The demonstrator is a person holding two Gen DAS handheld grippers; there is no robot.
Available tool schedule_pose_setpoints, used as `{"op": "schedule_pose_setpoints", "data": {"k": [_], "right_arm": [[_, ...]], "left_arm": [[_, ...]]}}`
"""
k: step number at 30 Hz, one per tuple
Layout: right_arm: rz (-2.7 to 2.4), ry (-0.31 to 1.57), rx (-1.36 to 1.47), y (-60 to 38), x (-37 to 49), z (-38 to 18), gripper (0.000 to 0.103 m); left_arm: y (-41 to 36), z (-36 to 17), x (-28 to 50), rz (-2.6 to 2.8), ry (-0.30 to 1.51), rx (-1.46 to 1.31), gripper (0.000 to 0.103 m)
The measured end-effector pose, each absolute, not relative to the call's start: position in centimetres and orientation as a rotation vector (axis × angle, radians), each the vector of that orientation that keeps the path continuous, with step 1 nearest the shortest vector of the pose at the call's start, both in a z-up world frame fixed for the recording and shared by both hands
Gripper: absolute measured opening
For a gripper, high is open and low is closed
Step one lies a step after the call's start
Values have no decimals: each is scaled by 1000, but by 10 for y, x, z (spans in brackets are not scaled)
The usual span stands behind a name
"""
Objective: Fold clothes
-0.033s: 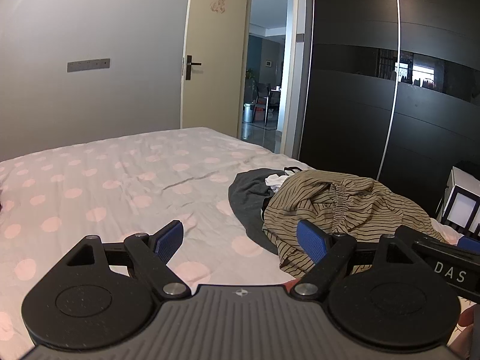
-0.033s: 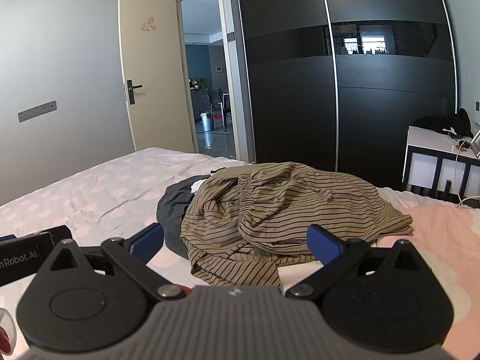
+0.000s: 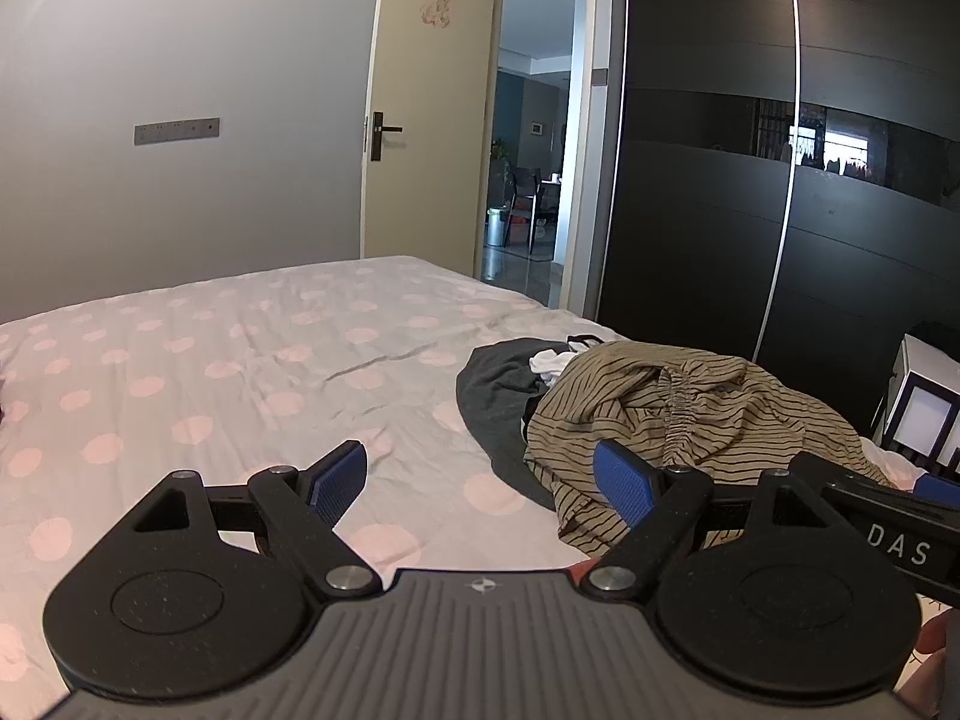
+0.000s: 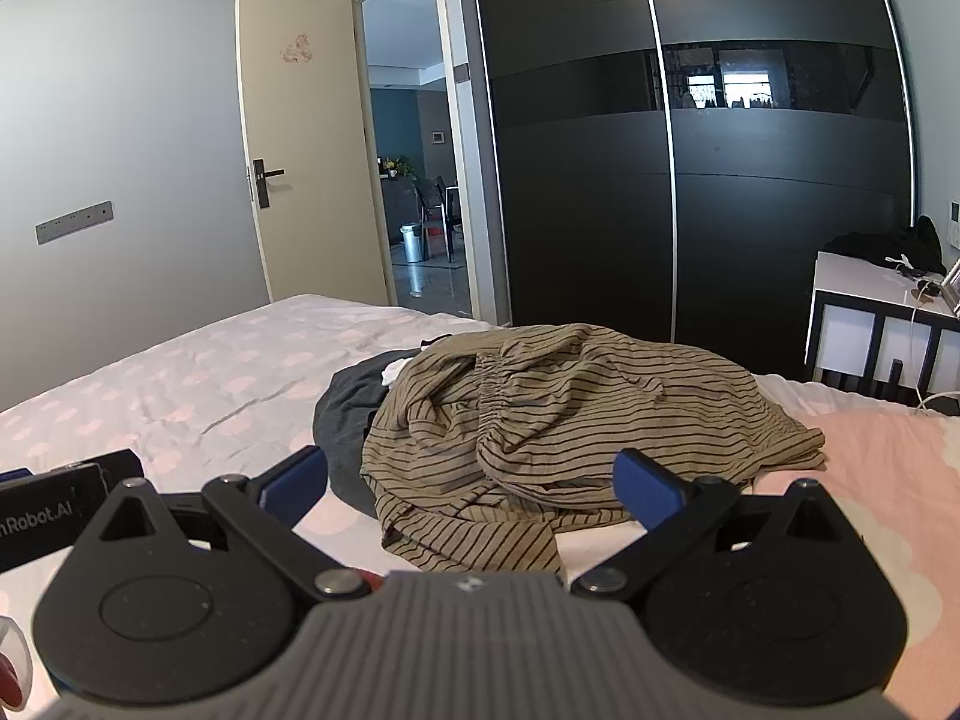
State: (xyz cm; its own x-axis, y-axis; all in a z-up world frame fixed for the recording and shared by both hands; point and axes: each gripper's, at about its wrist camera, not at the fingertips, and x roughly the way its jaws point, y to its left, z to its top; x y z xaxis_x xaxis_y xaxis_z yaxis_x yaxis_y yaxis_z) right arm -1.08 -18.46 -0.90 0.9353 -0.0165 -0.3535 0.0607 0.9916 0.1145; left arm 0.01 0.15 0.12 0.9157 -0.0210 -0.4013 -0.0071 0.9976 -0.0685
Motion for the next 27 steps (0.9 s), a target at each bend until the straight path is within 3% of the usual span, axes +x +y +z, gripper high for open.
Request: {"op": "schedule_pose_setpoints", "data": {"k": [27], "right_arm": [[-29, 357, 122, -181, -11, -8, 102]], "left_arm": [[5, 10, -11, -21, 343, -97, 98]]}}
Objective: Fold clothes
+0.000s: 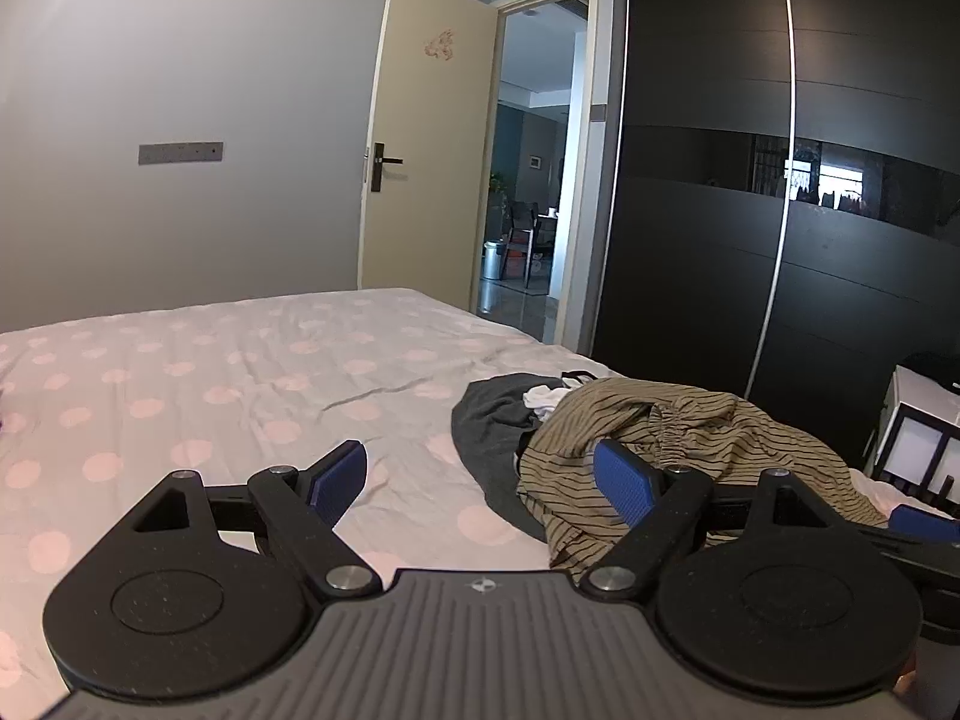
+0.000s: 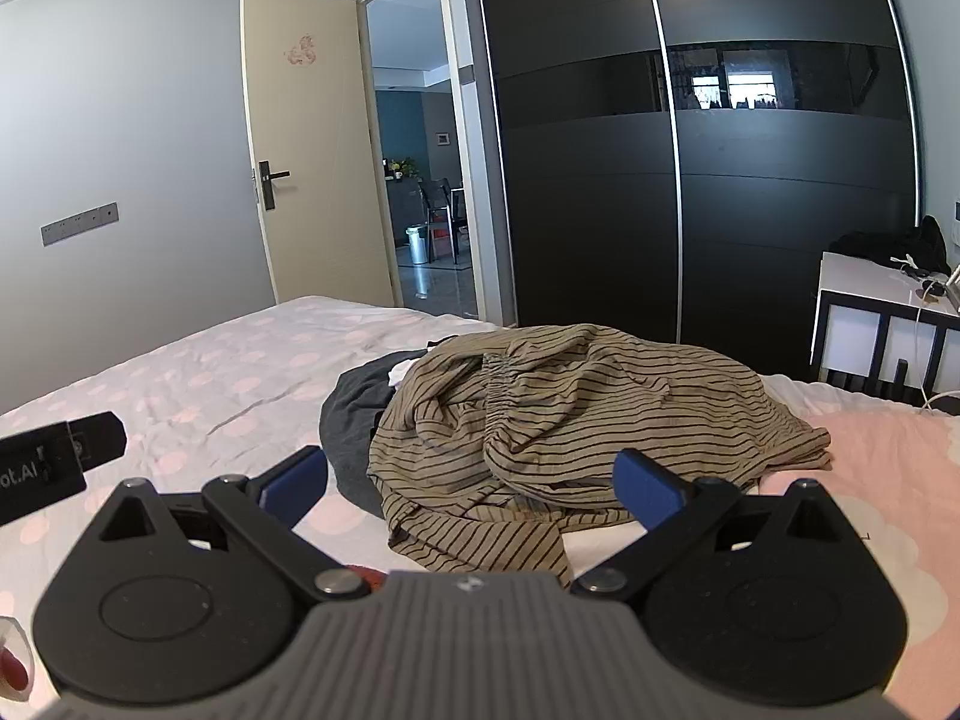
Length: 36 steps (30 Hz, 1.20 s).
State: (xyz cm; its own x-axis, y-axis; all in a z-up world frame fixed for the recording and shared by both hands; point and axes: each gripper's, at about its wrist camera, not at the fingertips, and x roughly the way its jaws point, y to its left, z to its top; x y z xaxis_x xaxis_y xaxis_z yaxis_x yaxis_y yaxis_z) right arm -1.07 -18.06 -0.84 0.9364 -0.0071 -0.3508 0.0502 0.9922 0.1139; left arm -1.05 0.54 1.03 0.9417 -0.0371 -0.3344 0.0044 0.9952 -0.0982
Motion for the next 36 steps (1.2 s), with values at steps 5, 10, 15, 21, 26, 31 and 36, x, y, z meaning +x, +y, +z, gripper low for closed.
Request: {"op": "schedule_pose_setpoints", "data": {"k": [5, 10, 15, 21, 26, 31, 36], "right_arm": [[-32, 359, 121, -180, -10, -9, 102], [-32, 359, 124, -182, -10, -9, 102], [-33, 365, 128, -184, -12, -10, 102], [-32, 369, 126, -184, -12, -11, 102], [-31, 368, 125, -183, -12, -12, 102], [-31, 375, 127, -183, -11, -12, 102], [-30, 376, 127, -184, -11, -12, 102]], "left_arm": [[6, 9, -9, -20, 346, -99, 98], [5, 8, -8, -18, 351, -94, 98], [4, 7, -7, -16, 360, -91, 98], [5, 8, -8, -21, 366, -94, 98], [4, 7, -8, -21, 372, -90, 98], [3, 6, -7, -26, 383, -89, 98], [2, 5, -8, -33, 387, -84, 98]]}}
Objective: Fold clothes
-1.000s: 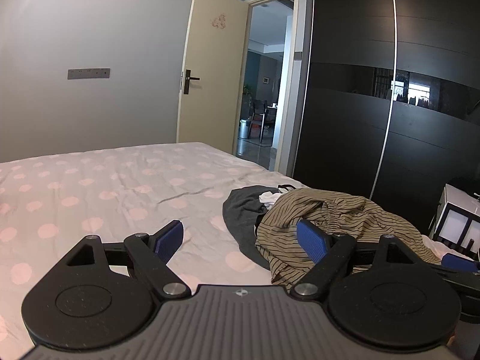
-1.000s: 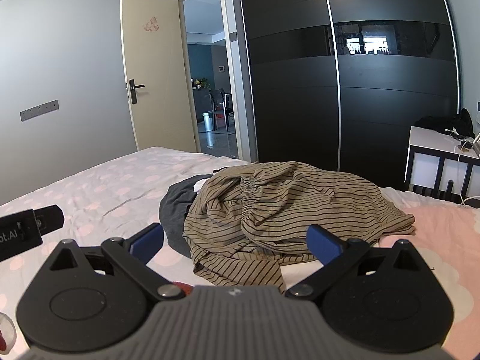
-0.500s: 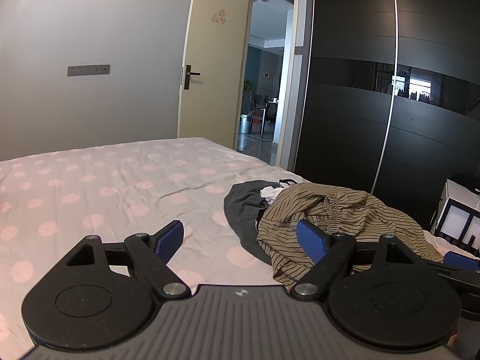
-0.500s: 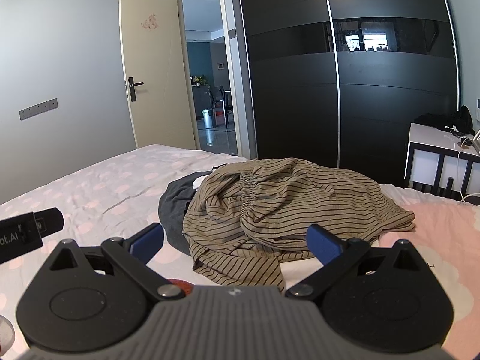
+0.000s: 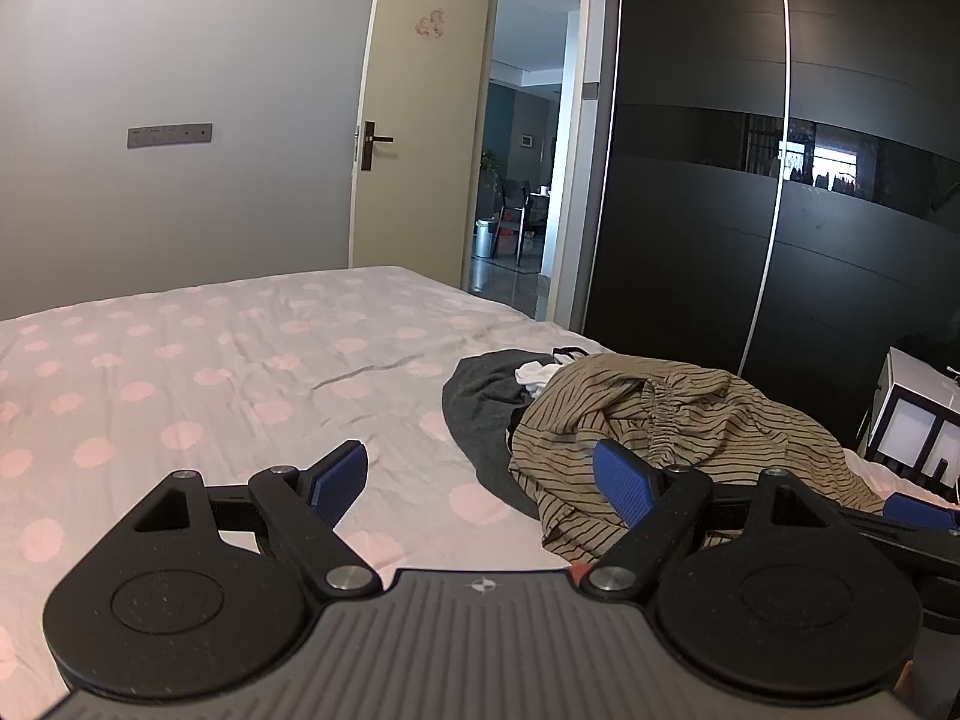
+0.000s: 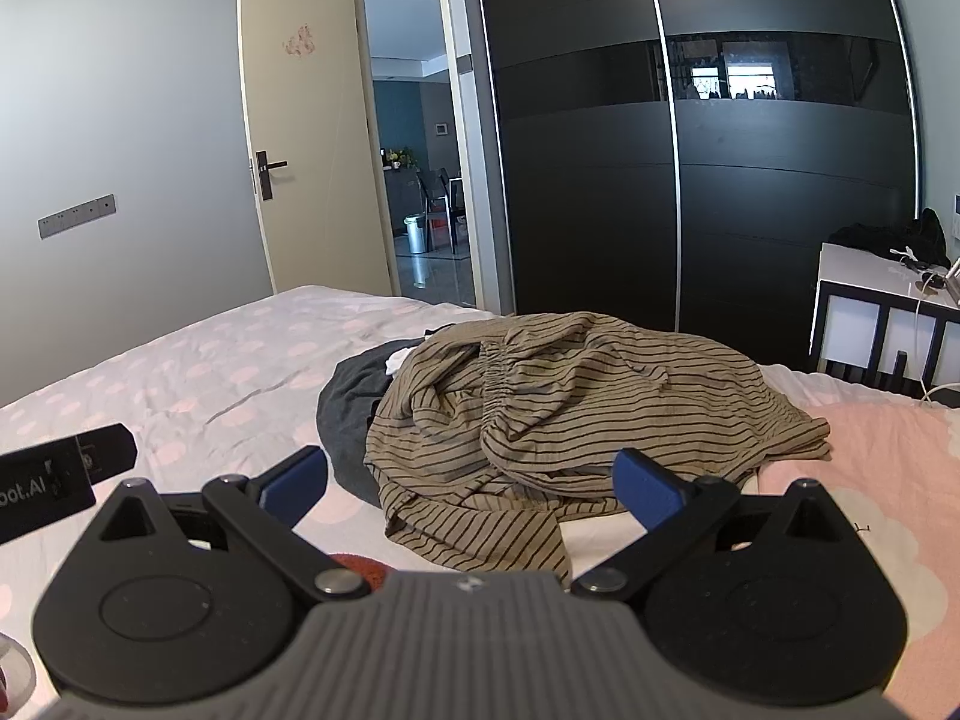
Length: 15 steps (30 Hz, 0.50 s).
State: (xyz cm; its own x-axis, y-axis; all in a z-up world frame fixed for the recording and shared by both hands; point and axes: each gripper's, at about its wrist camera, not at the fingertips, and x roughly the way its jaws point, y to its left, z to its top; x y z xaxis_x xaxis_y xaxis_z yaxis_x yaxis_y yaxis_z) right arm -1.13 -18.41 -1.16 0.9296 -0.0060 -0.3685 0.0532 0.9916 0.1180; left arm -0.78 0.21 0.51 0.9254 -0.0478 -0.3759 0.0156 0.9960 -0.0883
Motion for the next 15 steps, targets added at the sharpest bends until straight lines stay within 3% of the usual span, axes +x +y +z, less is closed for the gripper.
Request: {"op": "schedule_pose_setpoints", "data": {"k": [15], "right_arm": [[-27, 379, 124, -184, -12, -11, 102]], "left_arm": [[-1, 1, -5, -21, 408, -88, 97]]}}
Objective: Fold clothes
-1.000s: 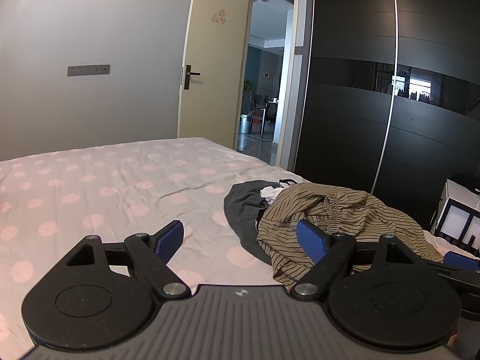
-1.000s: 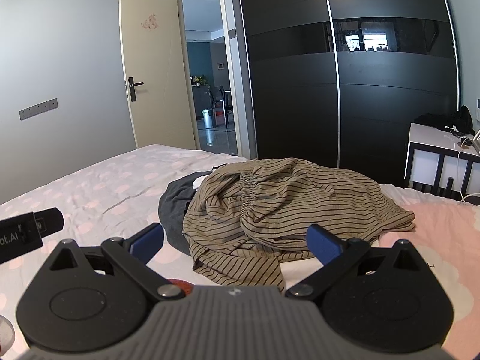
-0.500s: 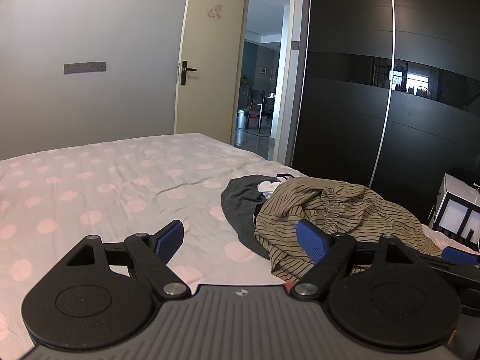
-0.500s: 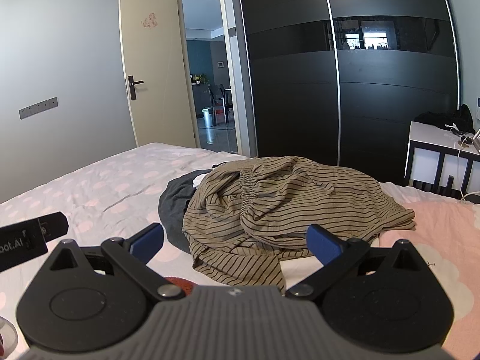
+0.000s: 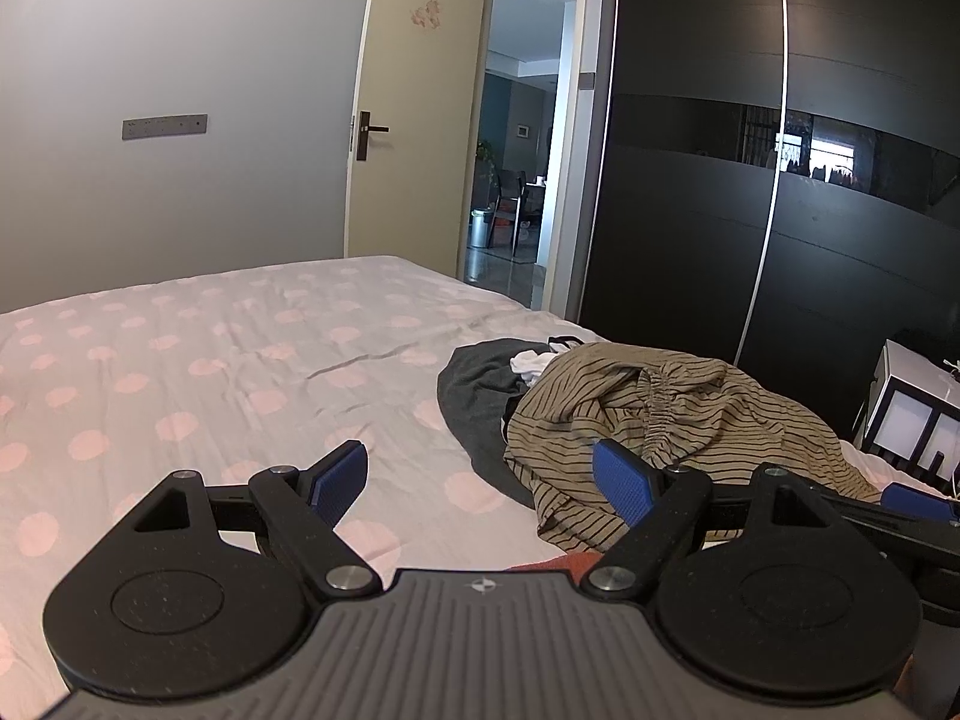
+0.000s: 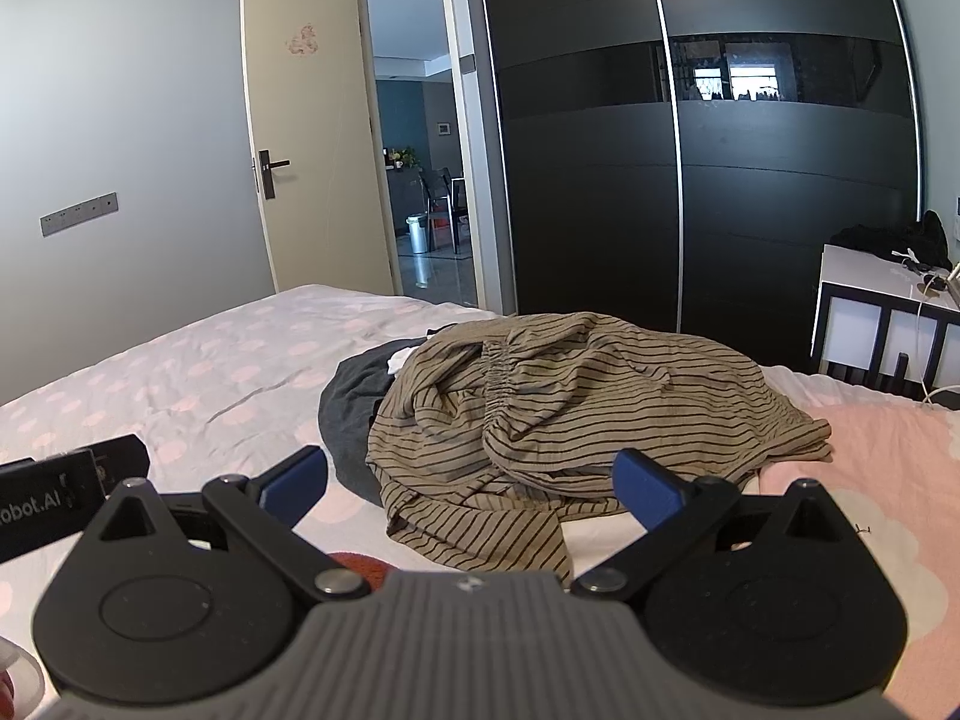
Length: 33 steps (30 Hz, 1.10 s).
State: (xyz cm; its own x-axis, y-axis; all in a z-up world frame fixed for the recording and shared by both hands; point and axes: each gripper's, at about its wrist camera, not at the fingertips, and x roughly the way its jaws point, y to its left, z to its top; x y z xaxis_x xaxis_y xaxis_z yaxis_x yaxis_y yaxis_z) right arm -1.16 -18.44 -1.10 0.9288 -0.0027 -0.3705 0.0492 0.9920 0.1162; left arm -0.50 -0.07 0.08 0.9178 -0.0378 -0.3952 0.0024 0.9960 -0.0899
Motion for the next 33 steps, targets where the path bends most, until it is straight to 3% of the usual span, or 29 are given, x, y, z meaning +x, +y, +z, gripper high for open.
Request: {"op": "schedule_pose_setpoints", "data": {"k": [17, 33], "right_arm": [[-16, 412, 111, -189, -3, -13, 102], [-13, 528, 45, -228, 64, -32, 101]], "left_arm": [[-1, -8, 4, -22, 457, -94, 97], [31, -33, 53, 17, 600, -62, 97]]}}
